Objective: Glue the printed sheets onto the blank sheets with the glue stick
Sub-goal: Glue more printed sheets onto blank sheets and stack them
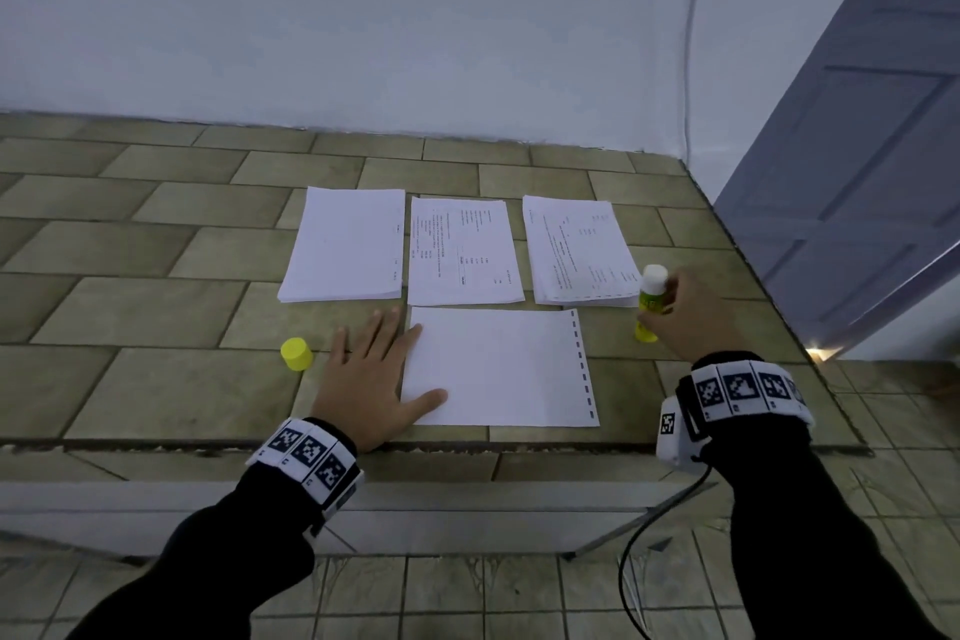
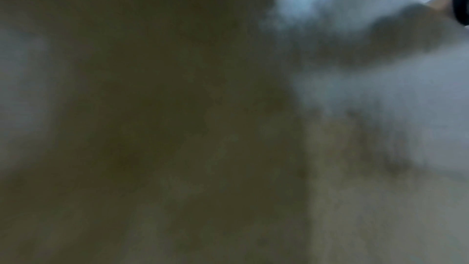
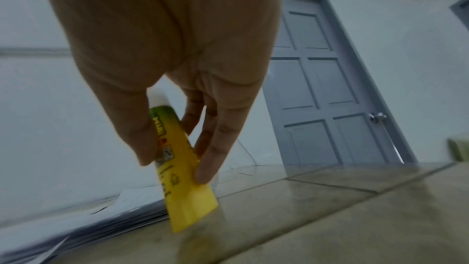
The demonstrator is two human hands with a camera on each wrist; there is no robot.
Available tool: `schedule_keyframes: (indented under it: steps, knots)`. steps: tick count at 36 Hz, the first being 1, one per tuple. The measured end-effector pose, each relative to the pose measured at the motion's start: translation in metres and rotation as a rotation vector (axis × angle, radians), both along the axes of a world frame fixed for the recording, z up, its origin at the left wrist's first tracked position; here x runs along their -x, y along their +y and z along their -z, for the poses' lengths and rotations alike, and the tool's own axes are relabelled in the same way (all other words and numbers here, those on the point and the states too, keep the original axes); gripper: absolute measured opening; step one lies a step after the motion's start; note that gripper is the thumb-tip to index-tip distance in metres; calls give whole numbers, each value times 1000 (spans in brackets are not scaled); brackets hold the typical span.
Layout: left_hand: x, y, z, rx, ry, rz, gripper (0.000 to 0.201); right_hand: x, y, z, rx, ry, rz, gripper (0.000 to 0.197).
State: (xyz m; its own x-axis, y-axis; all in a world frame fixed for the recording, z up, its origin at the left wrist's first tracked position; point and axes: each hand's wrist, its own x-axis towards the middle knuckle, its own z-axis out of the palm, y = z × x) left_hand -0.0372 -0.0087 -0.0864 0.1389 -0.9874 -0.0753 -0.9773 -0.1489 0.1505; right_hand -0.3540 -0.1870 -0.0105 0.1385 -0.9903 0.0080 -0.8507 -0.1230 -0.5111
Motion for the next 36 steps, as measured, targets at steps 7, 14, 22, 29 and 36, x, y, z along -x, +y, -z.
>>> schedule_keyframes:
  steps: [7, 14, 22, 29, 36]
  knots:
    - [0, 0, 1, 16, -4, 0, 112, 3, -8, 8, -32, -96, 160, 44]
    - [2, 2, 0, 28, 24, -4, 112, 2, 7, 1, -192, 30, 179, 34]
    - [1, 1, 1, 44, 54, -14, 110, -42, 28, -5, -364, 216, -88, 29]
    - [-1, 1, 0, 80, 123, -21, 109, -86, 3, -8, 34, 105, -108, 6]
    - [1, 4, -2, 120, 209, -33, 109, -98, -21, 12, -139, 369, -33, 53]
